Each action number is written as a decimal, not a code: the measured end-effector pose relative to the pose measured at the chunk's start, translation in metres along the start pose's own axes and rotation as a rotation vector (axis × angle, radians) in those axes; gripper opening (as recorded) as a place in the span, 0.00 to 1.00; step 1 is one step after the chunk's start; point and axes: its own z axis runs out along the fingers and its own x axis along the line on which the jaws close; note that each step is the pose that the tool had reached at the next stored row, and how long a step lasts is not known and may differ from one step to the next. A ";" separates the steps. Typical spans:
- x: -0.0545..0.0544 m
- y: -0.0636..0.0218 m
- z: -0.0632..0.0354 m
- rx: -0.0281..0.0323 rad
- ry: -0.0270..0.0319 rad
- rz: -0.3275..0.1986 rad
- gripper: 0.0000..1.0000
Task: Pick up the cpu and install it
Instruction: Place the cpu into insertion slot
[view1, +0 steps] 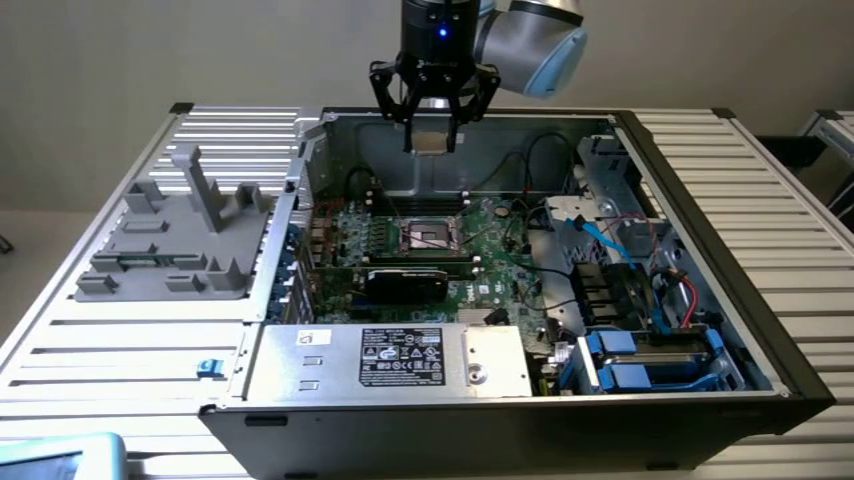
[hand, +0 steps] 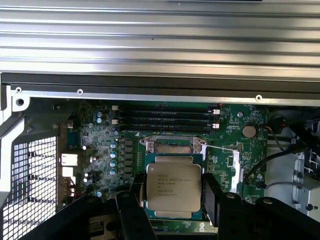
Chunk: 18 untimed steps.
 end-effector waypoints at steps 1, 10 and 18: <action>0.000 0.0000 0.0000 -0.0001 -0.0001 0.002 0.56; 0.000 0.0000 0.0004 -0.0039 -0.0051 0.131 0.56; 0.000 -0.0001 0.0015 -0.0076 -0.0099 0.258 0.56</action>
